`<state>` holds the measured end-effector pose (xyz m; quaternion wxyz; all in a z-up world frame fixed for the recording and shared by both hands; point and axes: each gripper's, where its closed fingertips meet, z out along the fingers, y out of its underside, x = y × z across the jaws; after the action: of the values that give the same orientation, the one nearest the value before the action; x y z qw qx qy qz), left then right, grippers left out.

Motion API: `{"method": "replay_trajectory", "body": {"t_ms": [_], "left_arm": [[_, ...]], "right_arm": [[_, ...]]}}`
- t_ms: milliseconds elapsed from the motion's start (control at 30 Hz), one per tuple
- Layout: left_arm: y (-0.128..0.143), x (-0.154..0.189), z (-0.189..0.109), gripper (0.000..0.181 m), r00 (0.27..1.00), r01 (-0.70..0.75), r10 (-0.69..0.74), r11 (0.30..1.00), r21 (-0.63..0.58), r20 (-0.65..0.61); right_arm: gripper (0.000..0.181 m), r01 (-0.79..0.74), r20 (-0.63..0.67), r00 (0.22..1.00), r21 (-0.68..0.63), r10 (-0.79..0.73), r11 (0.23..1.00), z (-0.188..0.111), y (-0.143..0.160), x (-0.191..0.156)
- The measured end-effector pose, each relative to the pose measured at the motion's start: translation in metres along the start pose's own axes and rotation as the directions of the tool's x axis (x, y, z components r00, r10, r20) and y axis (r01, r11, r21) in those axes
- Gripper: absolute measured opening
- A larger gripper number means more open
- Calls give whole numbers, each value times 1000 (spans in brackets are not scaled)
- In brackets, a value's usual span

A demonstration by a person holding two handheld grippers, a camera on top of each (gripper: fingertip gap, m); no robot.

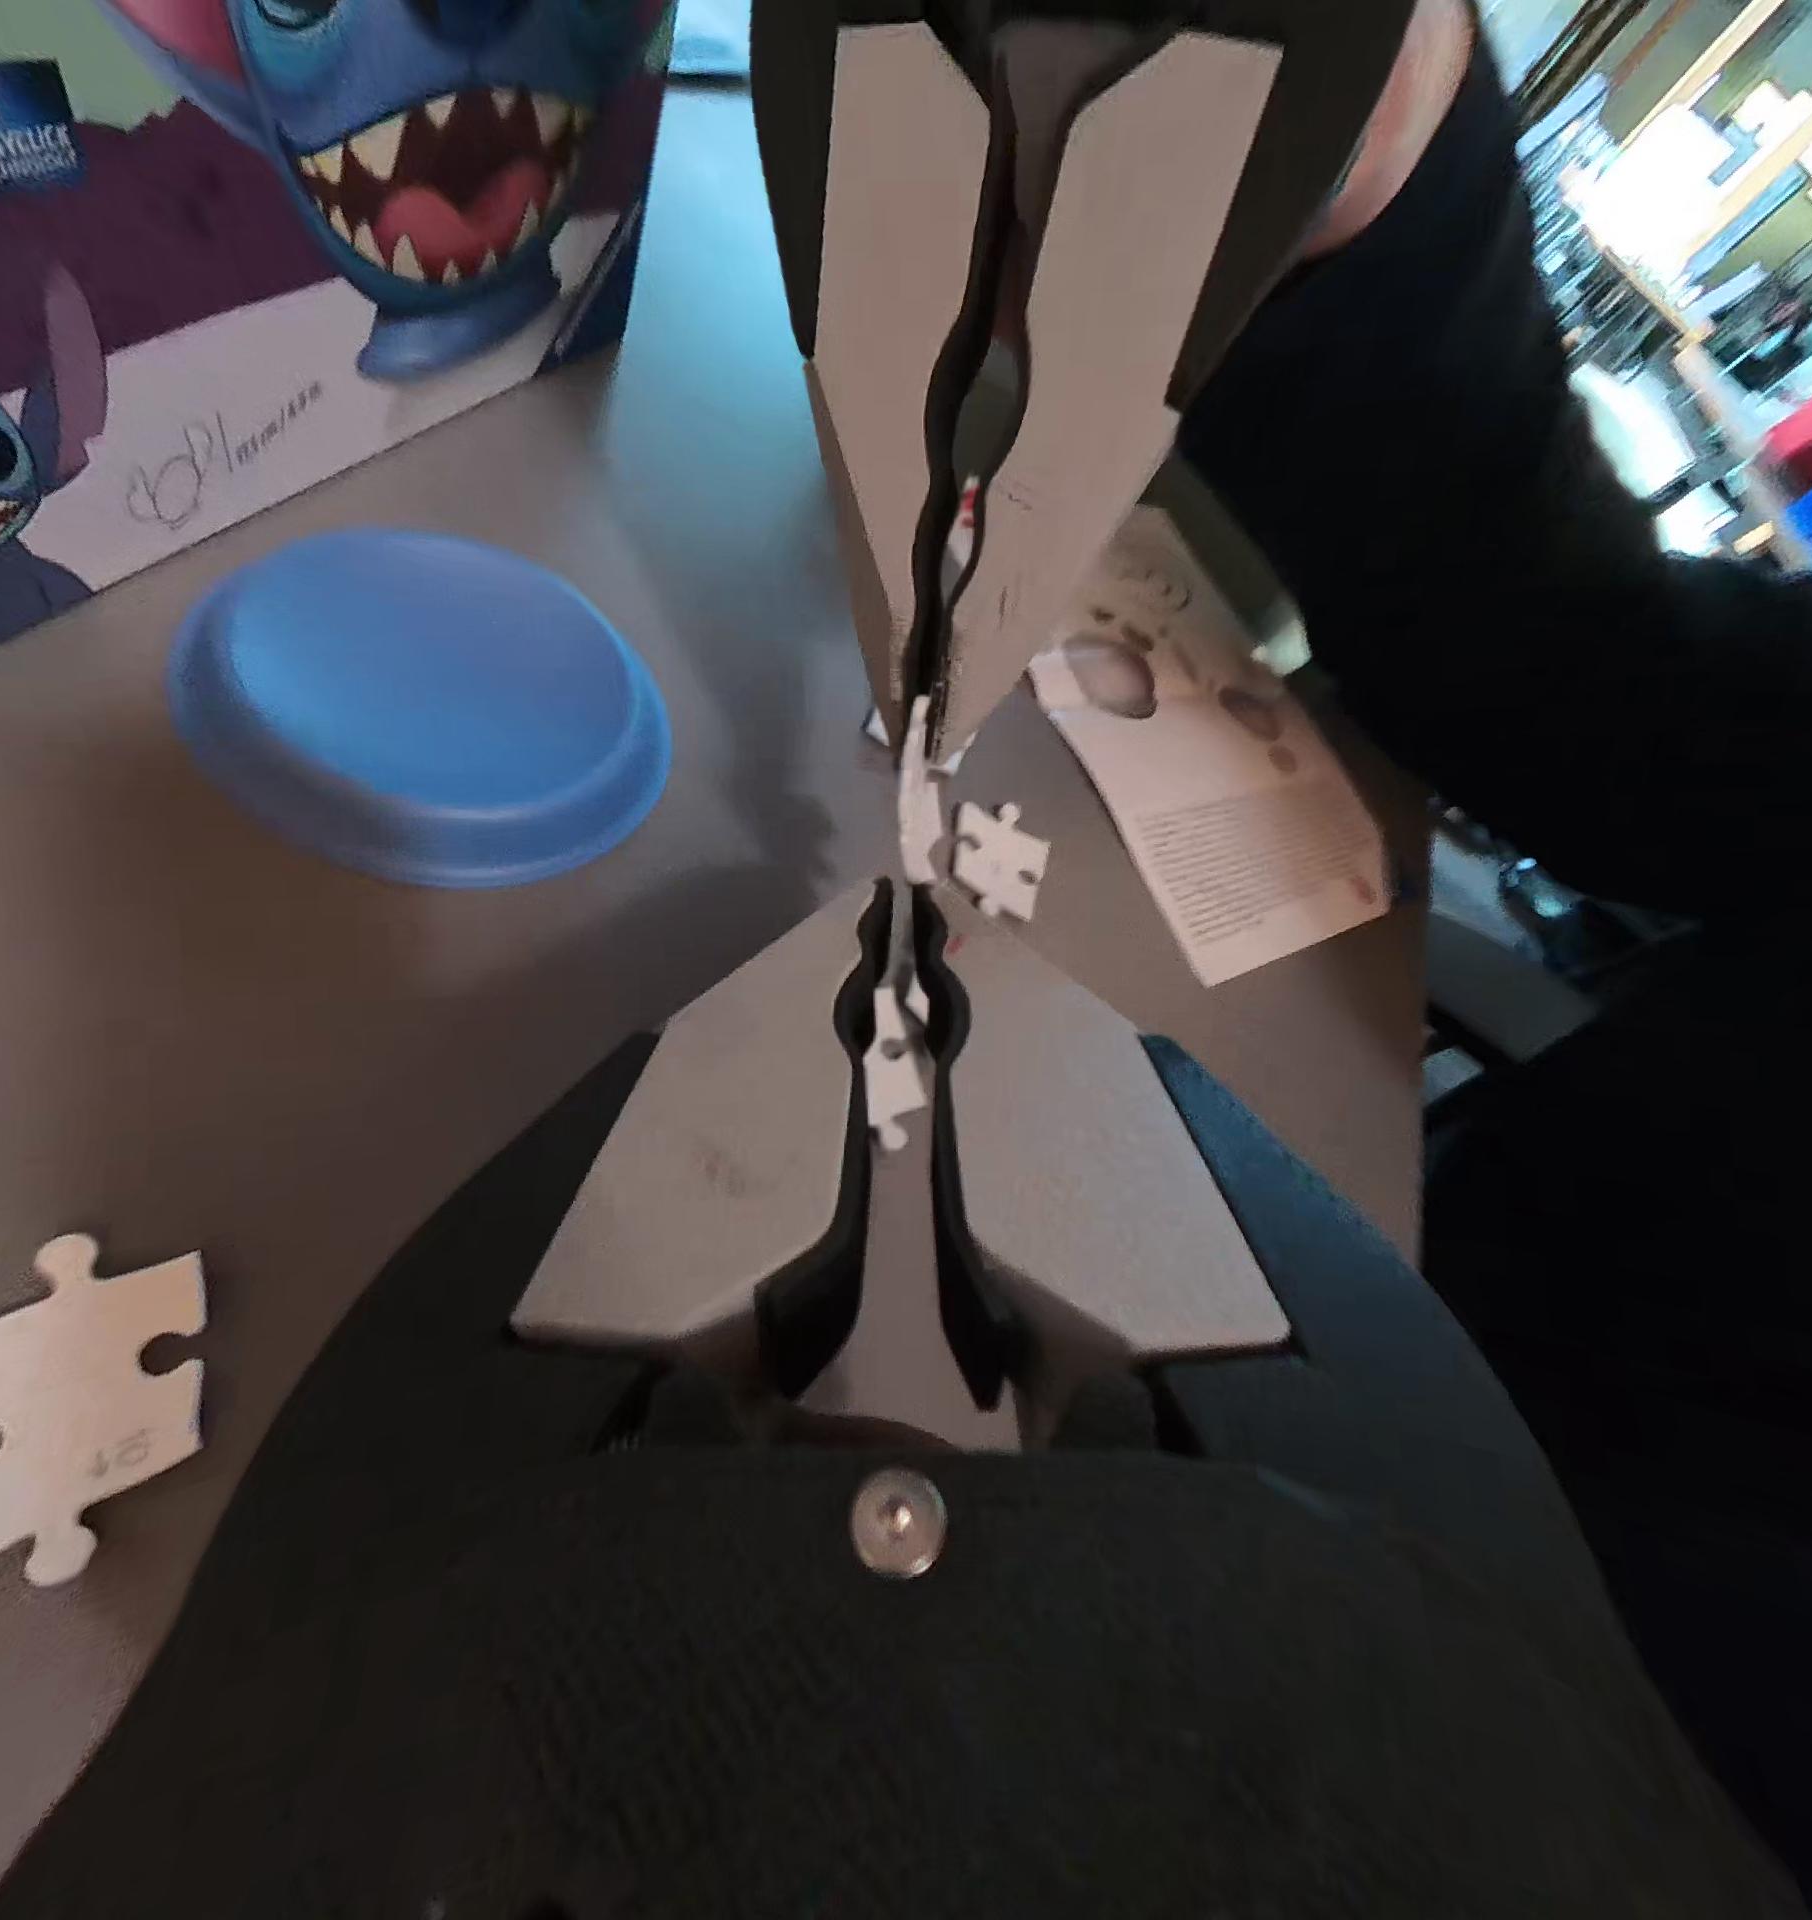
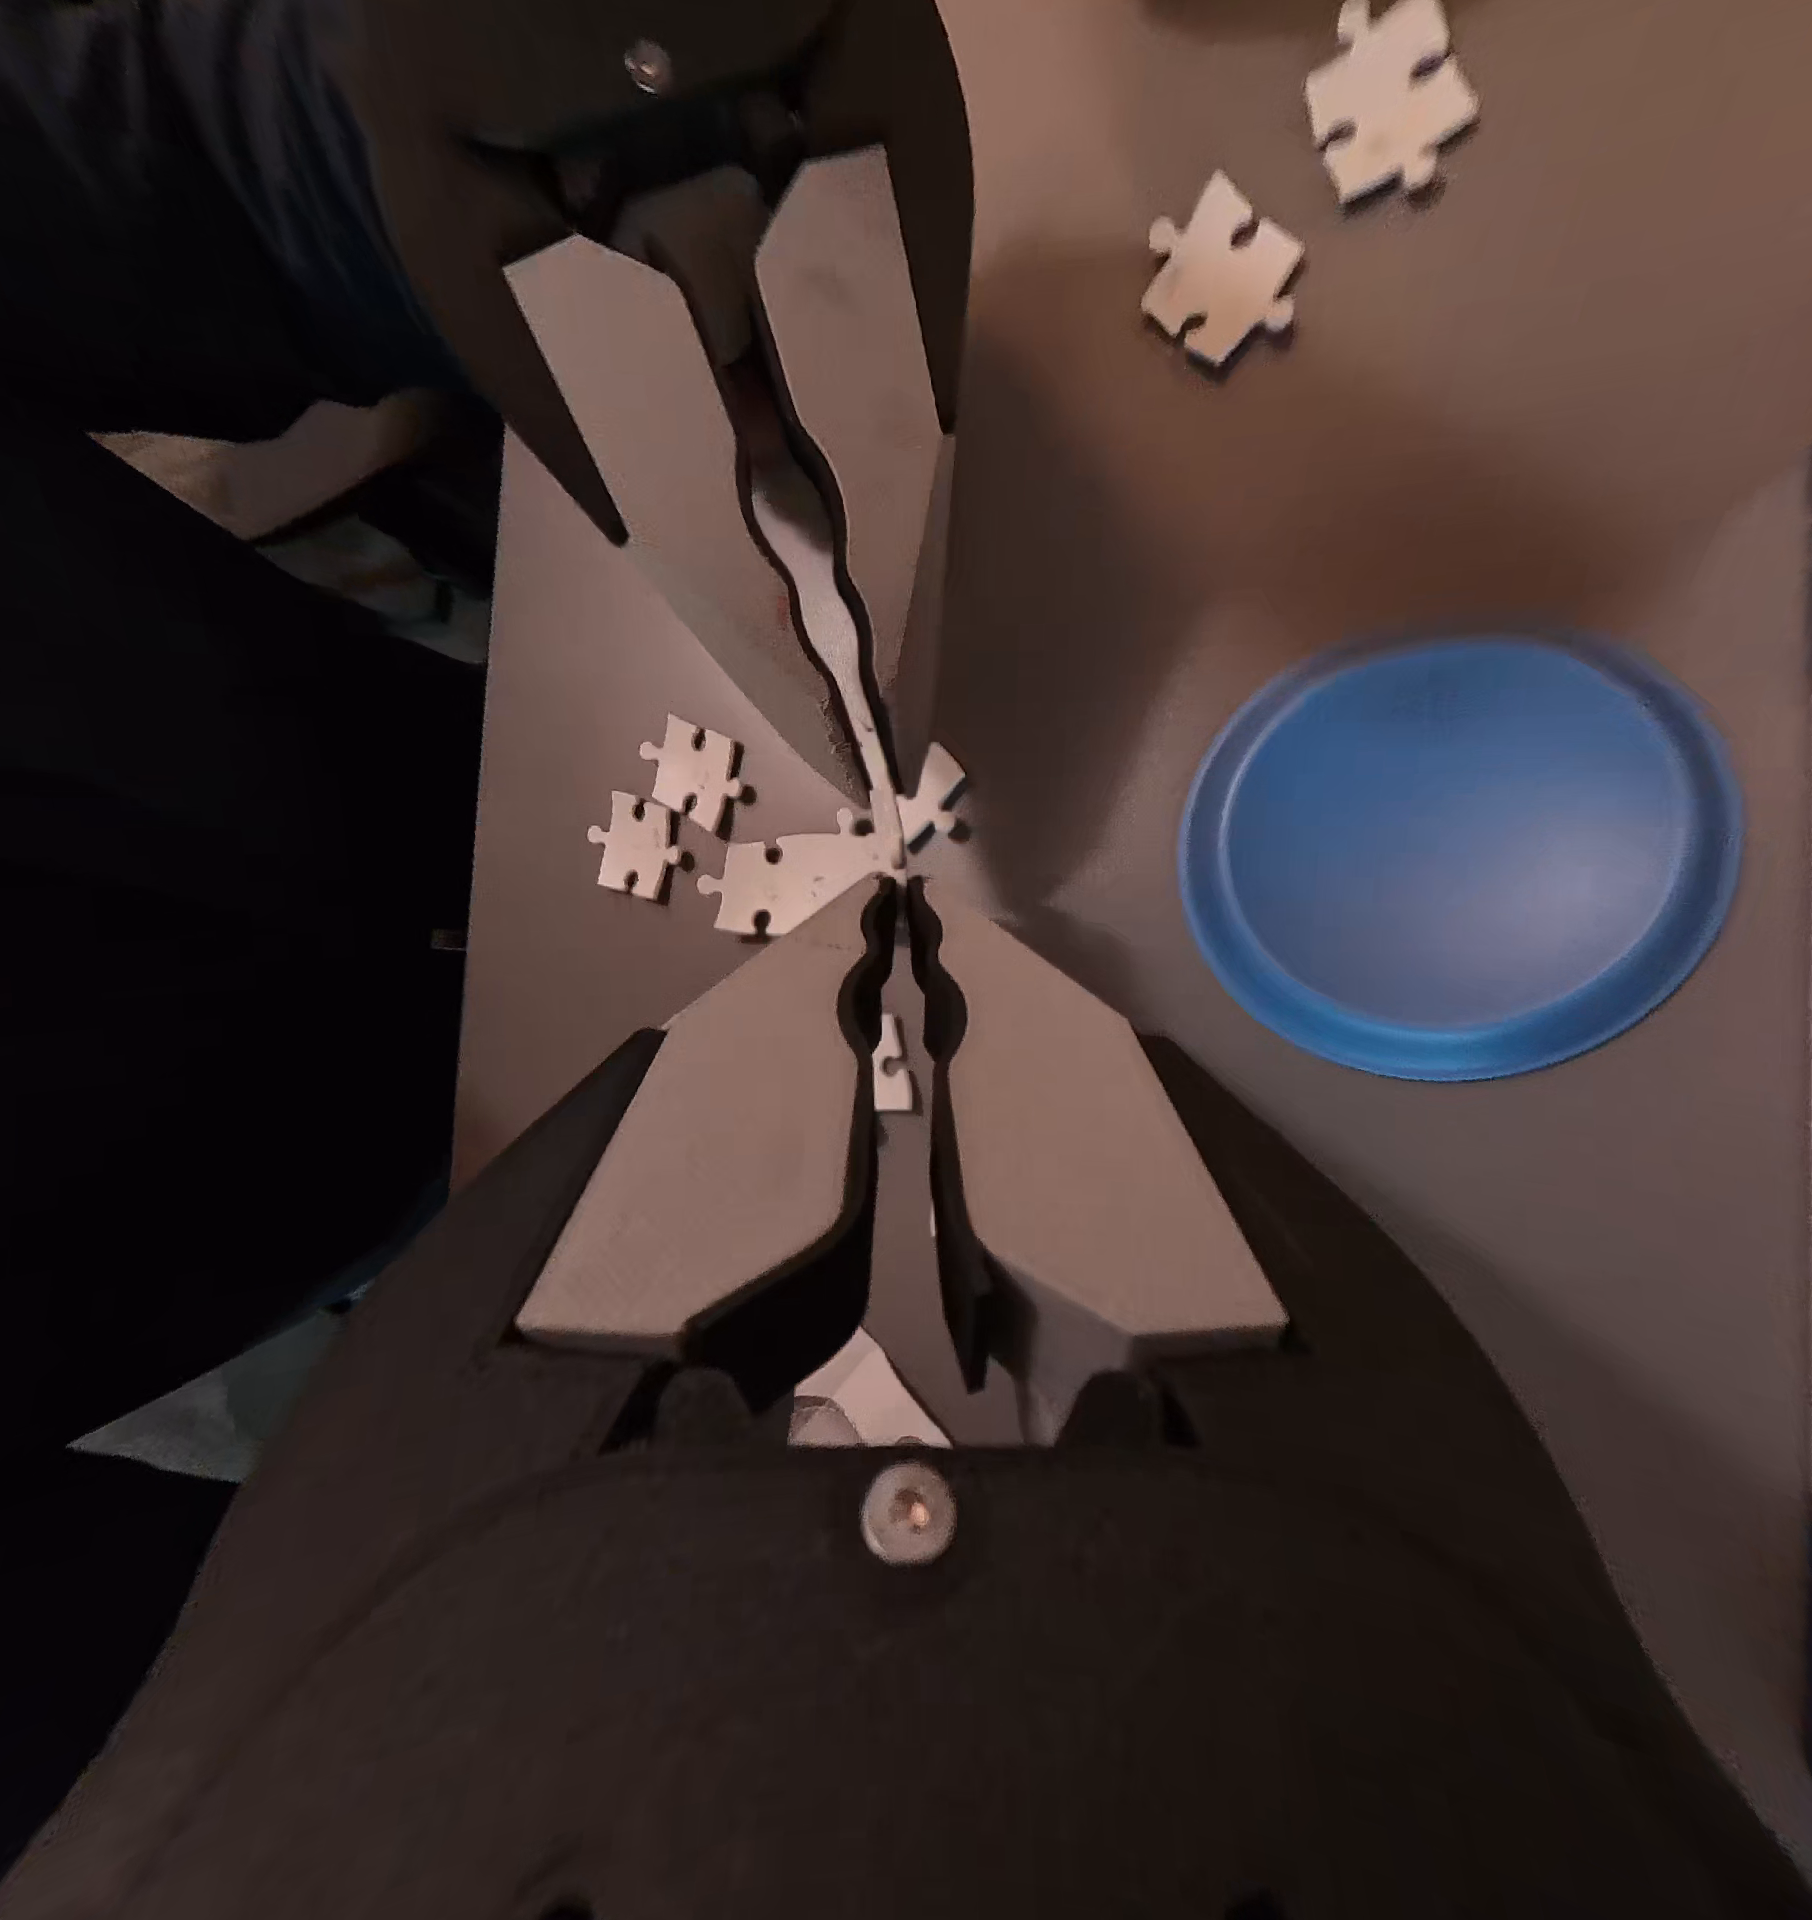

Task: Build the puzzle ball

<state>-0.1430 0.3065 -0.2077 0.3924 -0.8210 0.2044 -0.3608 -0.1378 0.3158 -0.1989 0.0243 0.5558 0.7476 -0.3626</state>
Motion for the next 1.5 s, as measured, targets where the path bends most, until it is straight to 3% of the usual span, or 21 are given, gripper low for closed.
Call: {"method": "replay_trajectory", "body": {"t_ms": [167, 367, 1200, 1333, 1500], "left_arm": [[2, -10, -2, 9, 997, -35, 36, 999, -21, 68], [-15, -22, -16, 8, 994, -4, -5, 997, 75, 113], [-10, -10, -10, 3, 997, -39, 36, 998, 44, 71], [1, 27, -6, 0, 985, -140, 138, 990, -14, -100], [38, 39, 13, 0, 932, -360, 346, 914, -187, -104]], "right_arm": [[0, -86, 65, 994, -23, 88, 996, 5, 8, 2], [0, -113, 103, 988, -54, 119, 992, 16, 13, 1], [0, -85, 23, 996, -181, 91, 980, 27, 27, 3], [0, -79, 25, 996, -192, 86, 978, 27, 28, 2], [0, -74, 27, 996, -200, 81, 977, 26, 30, 1]]}}
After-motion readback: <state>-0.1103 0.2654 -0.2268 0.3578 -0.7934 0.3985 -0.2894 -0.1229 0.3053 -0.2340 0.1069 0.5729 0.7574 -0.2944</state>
